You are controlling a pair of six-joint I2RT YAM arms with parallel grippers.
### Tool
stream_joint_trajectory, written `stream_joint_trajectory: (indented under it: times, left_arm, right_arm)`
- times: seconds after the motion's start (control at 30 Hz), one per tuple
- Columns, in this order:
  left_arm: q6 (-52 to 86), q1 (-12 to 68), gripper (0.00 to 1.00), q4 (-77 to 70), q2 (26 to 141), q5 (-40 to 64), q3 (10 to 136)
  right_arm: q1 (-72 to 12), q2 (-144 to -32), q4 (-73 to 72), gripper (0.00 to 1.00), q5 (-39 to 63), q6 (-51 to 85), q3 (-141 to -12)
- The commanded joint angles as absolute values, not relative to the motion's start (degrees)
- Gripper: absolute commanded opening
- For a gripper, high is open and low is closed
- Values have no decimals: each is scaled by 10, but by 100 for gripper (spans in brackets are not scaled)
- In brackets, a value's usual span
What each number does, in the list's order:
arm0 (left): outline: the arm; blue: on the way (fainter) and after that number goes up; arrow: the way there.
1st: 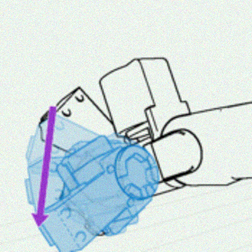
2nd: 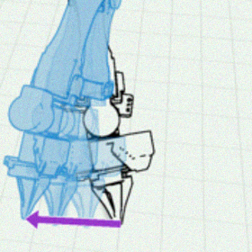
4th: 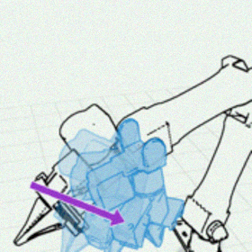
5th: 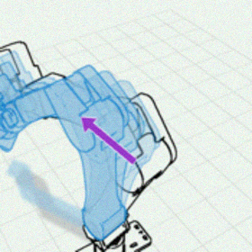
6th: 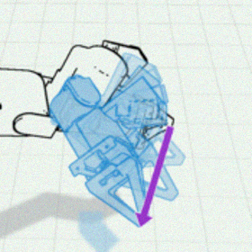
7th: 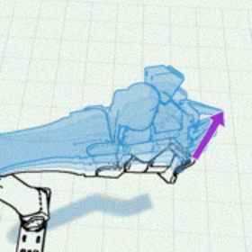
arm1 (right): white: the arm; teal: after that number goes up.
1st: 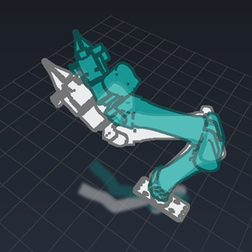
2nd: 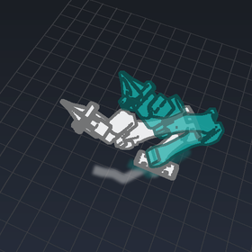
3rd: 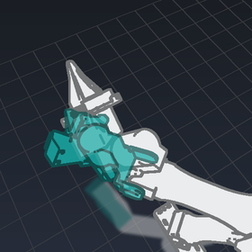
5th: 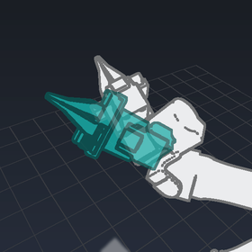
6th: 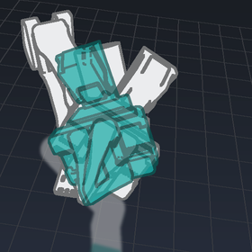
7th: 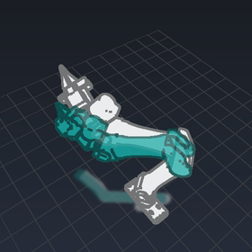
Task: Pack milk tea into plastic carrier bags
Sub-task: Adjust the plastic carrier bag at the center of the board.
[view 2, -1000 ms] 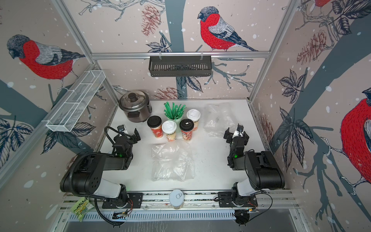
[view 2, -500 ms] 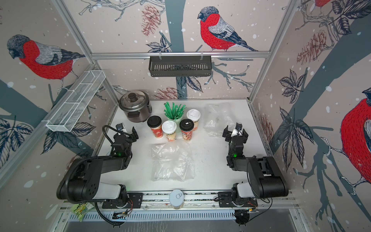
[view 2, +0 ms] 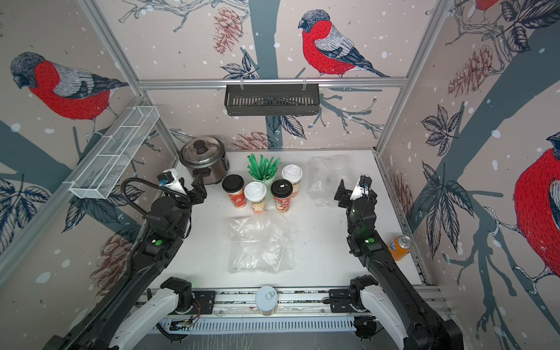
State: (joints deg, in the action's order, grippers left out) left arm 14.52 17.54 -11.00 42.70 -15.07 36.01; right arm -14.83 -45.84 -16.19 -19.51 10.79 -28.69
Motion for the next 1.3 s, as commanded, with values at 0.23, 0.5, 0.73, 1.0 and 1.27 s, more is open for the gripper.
stream_joint_trajectory:
  times: [0.23,0.5,0.73,1.0,1.27]
  left_arm:
    - [303,397,63,233,405,-51,459]
    - [420,611,62,241,524,-113,480]
    - [451,670,63,246,711,-84,559]
    - [470,671,70,286,818,-58,634]
    - [497,671,72,330,920,-57,677]
  right_arm:
    - [-176,-443,77,84,-88,208,-382]
    - [-180,-439,108,84,-69,236,-407]
    - [-180,-437,136,84,-68,240,-417]
    - [-180,-411,143,85,-84,239,-414]
    - [-178,-401,141,86,-88,236,-407]
